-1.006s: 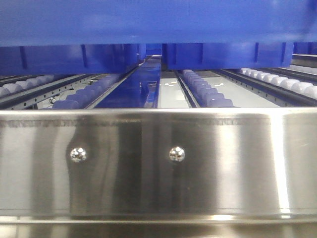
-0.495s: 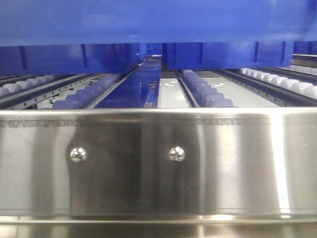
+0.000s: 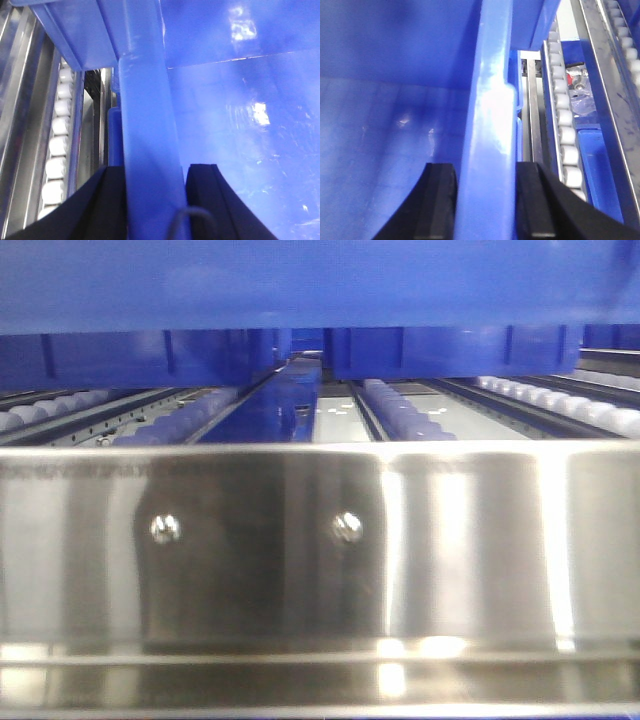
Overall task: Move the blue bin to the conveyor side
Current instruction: 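Hold the blue bin with both grippers while the base backs away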
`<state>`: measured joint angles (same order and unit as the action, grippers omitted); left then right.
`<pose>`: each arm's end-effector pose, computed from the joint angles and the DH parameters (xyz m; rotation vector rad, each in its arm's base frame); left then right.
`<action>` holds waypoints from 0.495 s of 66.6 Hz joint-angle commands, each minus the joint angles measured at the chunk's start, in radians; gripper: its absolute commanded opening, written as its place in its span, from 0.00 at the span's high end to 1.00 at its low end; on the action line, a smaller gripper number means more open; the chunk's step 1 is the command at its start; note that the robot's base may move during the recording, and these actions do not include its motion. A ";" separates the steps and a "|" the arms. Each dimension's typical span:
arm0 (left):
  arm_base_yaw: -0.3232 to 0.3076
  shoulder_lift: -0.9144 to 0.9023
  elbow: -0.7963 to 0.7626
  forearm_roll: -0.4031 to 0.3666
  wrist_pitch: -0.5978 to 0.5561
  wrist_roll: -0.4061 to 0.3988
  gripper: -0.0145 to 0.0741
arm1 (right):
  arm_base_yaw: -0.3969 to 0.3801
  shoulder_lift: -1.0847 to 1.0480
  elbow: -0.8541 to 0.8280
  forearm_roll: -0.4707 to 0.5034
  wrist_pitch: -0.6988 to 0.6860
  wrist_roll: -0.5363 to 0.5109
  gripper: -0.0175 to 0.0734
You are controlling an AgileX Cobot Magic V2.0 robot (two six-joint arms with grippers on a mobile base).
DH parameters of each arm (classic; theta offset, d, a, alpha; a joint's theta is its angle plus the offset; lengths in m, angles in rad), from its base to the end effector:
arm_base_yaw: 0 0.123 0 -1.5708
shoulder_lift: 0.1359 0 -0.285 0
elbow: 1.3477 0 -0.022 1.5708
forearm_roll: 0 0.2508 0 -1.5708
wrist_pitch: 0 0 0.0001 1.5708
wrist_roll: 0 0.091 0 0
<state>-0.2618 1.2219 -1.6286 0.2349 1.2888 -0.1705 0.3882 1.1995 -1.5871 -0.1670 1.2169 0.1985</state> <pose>0.2107 -0.0354 0.4769 0.0751 2.3334 0.0844 0.2025 0.0675 0.4738 -0.2051 2.2898 0.0915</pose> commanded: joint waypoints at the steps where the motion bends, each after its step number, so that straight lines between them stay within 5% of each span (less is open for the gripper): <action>1: -0.013 -0.014 -0.022 -0.019 -0.084 0.005 0.86 | 0.003 -0.012 -0.017 -0.003 -0.103 -0.025 0.89; 33: -0.013 -0.014 -0.022 -0.019 -0.086 0.005 0.86 | 0.003 -0.012 -0.017 -0.003 -0.103 -0.025 0.89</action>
<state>-0.2618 1.2219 -1.6308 0.2387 1.2928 -0.1705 0.3882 1.2010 -1.5871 -0.1626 1.2169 0.1985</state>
